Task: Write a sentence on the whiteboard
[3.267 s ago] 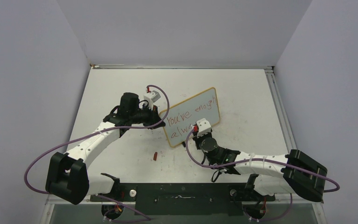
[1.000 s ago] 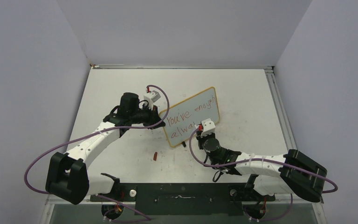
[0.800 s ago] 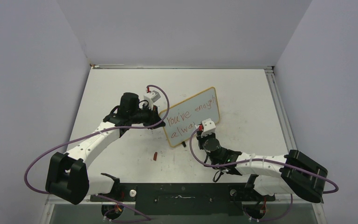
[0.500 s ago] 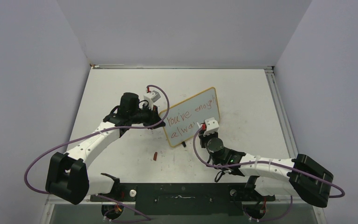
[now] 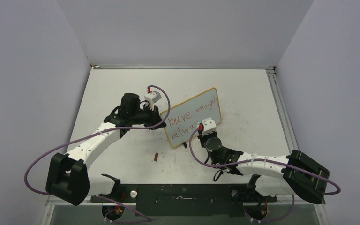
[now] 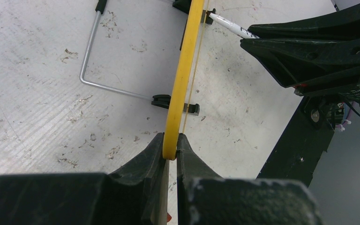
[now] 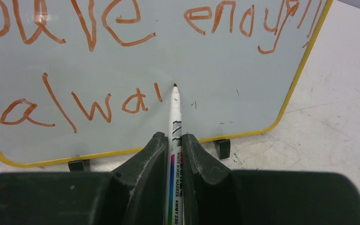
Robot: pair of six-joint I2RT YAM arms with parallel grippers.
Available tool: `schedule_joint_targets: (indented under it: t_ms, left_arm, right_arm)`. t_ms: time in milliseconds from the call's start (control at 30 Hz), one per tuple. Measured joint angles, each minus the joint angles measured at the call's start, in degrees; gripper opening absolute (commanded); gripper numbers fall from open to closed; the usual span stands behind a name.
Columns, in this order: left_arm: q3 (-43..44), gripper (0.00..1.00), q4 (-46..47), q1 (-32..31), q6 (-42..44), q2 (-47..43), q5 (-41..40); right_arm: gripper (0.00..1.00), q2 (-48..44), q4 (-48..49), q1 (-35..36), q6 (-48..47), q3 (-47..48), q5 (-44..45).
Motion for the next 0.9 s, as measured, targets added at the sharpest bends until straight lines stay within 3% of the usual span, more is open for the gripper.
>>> schedule_joint_targets:
  t_ms: [467, 900]
  left_arm:
    - [0.0, 0.0, -0.02, 0.0, -0.02, 0.0, 0.0]
    - [0.0, 0.0, -0.02, 0.0, -0.02, 0.0, -0.02]
  right_arm:
    - [0.05, 0.74, 1.33, -0.66, -0.72, 0.81, 0.02]
    - [0.05, 3.26, -0.44, 4.52, 7.21, -0.28, 1.16]
